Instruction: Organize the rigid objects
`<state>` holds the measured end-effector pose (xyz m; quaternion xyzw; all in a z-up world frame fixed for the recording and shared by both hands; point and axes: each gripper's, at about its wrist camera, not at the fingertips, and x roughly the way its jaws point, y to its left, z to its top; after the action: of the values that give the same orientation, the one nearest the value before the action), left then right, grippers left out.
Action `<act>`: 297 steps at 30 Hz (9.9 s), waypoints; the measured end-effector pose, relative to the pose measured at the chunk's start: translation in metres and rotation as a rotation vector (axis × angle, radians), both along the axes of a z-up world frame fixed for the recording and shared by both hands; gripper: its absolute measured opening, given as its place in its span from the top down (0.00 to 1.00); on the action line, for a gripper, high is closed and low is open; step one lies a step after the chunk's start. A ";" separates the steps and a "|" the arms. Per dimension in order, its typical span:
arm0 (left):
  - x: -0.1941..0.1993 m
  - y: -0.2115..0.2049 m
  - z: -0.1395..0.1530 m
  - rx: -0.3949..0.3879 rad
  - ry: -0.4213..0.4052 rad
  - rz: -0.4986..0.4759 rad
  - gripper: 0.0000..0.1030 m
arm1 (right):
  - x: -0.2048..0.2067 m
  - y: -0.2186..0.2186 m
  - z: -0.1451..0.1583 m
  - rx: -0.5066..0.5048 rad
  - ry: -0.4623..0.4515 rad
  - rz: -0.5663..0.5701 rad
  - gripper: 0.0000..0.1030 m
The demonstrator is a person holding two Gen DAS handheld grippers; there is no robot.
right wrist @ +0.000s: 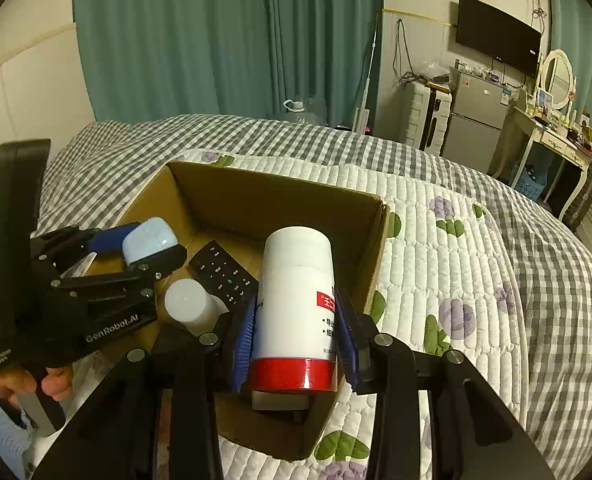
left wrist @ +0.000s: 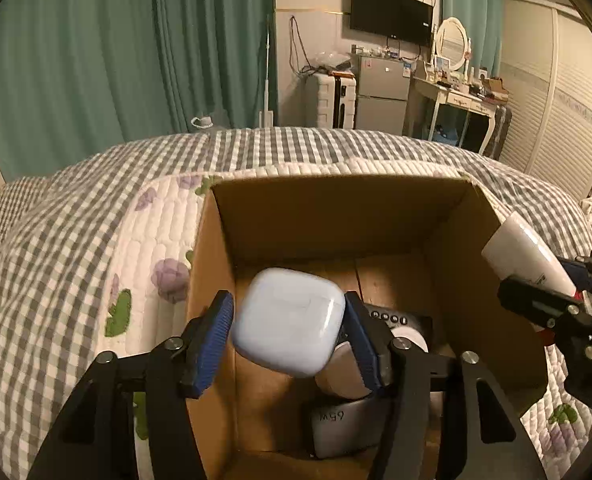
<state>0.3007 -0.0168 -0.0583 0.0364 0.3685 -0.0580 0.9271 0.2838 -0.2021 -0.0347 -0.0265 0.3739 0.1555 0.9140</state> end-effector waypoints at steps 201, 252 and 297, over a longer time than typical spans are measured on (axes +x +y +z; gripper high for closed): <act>-0.020 0.028 0.059 0.047 -0.121 0.019 0.16 | 0.068 0.047 0.000 -0.032 0.060 0.001 0.38; -0.208 0.024 0.065 -0.046 -0.471 0.081 0.00 | -0.195 -0.005 0.040 -0.013 -0.460 -0.220 0.00; -0.210 0.019 0.040 -0.025 -0.423 0.053 0.00 | -0.190 -0.015 0.016 0.001 -0.454 -0.266 0.00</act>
<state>0.0906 0.0023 -0.0184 0.0267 0.1656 -0.0290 0.9854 0.0941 -0.2166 -0.0183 -0.0108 0.1592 0.0242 0.9869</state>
